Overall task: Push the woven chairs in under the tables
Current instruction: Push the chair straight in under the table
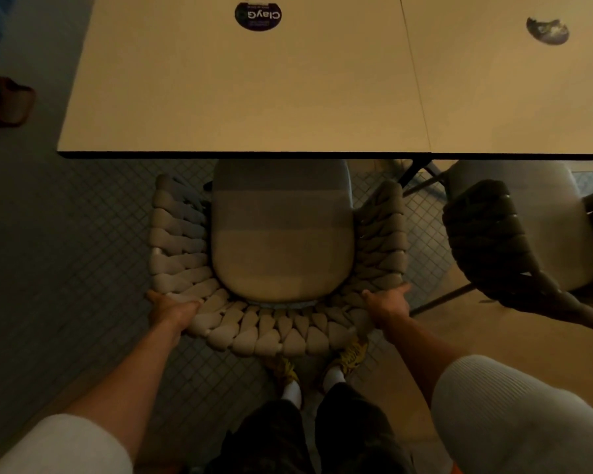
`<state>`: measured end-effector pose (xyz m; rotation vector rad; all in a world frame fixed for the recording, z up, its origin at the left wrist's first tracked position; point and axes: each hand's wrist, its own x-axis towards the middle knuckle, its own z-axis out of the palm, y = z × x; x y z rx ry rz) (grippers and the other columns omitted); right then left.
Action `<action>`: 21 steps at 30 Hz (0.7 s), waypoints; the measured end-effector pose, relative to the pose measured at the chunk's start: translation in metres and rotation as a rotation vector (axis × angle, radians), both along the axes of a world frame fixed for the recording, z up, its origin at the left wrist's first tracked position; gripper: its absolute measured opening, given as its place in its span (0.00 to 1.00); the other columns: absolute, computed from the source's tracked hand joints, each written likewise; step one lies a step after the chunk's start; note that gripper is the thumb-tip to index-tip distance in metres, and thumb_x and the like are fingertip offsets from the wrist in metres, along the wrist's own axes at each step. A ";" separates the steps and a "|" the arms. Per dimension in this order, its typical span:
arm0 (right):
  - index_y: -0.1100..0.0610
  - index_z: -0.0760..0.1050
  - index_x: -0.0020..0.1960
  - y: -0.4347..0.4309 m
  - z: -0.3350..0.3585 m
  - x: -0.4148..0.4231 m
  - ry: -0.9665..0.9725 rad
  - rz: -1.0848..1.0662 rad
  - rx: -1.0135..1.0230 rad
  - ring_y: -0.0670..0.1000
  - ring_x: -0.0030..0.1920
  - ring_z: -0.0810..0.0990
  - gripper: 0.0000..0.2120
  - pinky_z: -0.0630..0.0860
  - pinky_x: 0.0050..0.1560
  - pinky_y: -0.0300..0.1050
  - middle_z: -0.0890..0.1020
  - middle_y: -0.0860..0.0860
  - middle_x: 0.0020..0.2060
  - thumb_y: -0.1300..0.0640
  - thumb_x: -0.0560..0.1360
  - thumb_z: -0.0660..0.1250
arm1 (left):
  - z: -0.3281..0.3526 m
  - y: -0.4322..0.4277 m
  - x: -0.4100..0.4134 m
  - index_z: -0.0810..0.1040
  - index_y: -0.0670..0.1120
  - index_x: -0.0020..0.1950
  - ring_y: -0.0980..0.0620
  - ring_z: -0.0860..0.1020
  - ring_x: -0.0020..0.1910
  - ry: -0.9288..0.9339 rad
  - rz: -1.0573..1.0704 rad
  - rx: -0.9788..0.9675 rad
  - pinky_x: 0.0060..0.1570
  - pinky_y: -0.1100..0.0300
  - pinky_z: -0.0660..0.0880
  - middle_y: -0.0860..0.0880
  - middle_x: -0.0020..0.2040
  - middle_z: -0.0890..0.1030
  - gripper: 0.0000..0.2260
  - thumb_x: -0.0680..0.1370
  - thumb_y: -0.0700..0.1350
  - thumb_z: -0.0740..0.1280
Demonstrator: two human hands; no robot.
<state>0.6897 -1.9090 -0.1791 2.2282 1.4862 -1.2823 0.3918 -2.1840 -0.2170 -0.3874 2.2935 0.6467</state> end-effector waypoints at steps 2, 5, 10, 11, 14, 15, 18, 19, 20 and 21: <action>0.57 0.36 0.84 -0.001 0.002 0.000 -0.018 0.022 0.006 0.69 0.71 0.74 0.57 0.78 0.67 0.62 0.67 0.67 0.76 0.43 0.76 0.75 | 0.012 0.007 0.004 0.55 0.47 0.79 0.35 0.74 0.67 0.070 0.004 -0.022 0.65 0.42 0.76 0.35 0.74 0.68 0.59 0.58 0.58 0.86; 0.57 0.37 0.84 0.005 0.013 0.000 -0.043 0.078 0.054 0.68 0.77 0.67 0.58 0.71 0.73 0.63 0.58 0.64 0.81 0.40 0.75 0.75 | 0.037 0.024 0.009 0.47 0.46 0.83 0.35 0.60 0.77 0.234 -0.170 -0.141 0.71 0.38 0.68 0.39 0.81 0.52 0.58 0.66 0.57 0.82; 0.57 0.42 0.85 0.024 0.049 0.000 -0.022 0.104 0.072 0.68 0.78 0.64 0.57 0.70 0.73 0.66 0.56 0.62 0.82 0.37 0.74 0.75 | 0.071 0.053 0.009 0.50 0.48 0.83 0.39 0.54 0.80 0.348 -0.401 -0.164 0.74 0.38 0.64 0.43 0.83 0.50 0.54 0.68 0.60 0.79; 0.57 0.43 0.85 0.026 0.056 0.001 -0.016 0.112 0.065 0.67 0.78 0.64 0.56 0.71 0.73 0.67 0.57 0.62 0.82 0.36 0.74 0.75 | 0.080 0.061 0.011 0.50 0.48 0.83 0.39 0.54 0.81 0.316 -0.426 -0.150 0.75 0.39 0.63 0.42 0.83 0.52 0.53 0.69 0.61 0.78; 0.58 0.50 0.84 0.024 0.081 0.005 -0.002 0.145 0.041 0.66 0.77 0.67 0.54 0.73 0.72 0.65 0.61 0.62 0.80 0.34 0.73 0.74 | 0.102 0.084 0.023 0.57 0.45 0.82 0.39 0.65 0.77 0.116 -0.457 -0.074 0.73 0.44 0.67 0.41 0.80 0.64 0.52 0.68 0.68 0.76; 0.58 0.52 0.84 0.023 0.090 0.008 -0.001 0.162 0.026 0.65 0.76 0.68 0.53 0.74 0.71 0.63 0.63 0.62 0.80 0.33 0.73 0.73 | 0.107 0.089 0.026 0.62 0.43 0.80 0.39 0.69 0.75 0.036 -0.464 -0.041 0.72 0.45 0.70 0.41 0.78 0.69 0.53 0.65 0.72 0.75; 0.60 0.58 0.82 0.020 0.111 0.025 0.023 0.210 -0.015 0.64 0.73 0.72 0.50 0.77 0.67 0.58 0.68 0.62 0.77 0.32 0.74 0.73 | 0.123 0.103 0.051 0.68 0.44 0.78 0.39 0.71 0.73 -0.122 -0.534 0.018 0.71 0.45 0.71 0.42 0.77 0.71 0.59 0.57 0.79 0.72; 0.61 0.58 0.82 0.022 0.115 0.032 0.033 0.212 -0.023 0.64 0.73 0.72 0.50 0.77 0.66 0.59 0.68 0.62 0.77 0.32 0.73 0.72 | 0.127 0.107 0.059 0.65 0.43 0.80 0.39 0.69 0.75 -0.134 -0.550 0.027 0.73 0.44 0.69 0.42 0.78 0.68 0.55 0.63 0.76 0.73; 0.60 0.58 0.82 0.024 0.119 0.041 0.041 0.200 -0.034 0.64 0.73 0.72 0.50 0.77 0.67 0.60 0.67 0.61 0.78 0.32 0.73 0.72 | 0.129 0.112 0.068 0.63 0.43 0.81 0.39 0.67 0.77 -0.135 -0.568 0.029 0.73 0.44 0.68 0.41 0.80 0.66 0.51 0.68 0.72 0.73; 0.59 0.57 0.83 0.025 0.121 0.050 0.056 0.182 -0.036 0.64 0.74 0.71 0.51 0.77 0.68 0.61 0.66 0.61 0.79 0.31 0.73 0.72 | 0.134 0.118 0.077 0.61 0.43 0.82 0.39 0.65 0.77 -0.135 -0.589 0.026 0.74 0.44 0.68 0.41 0.80 0.64 0.50 0.70 0.71 0.72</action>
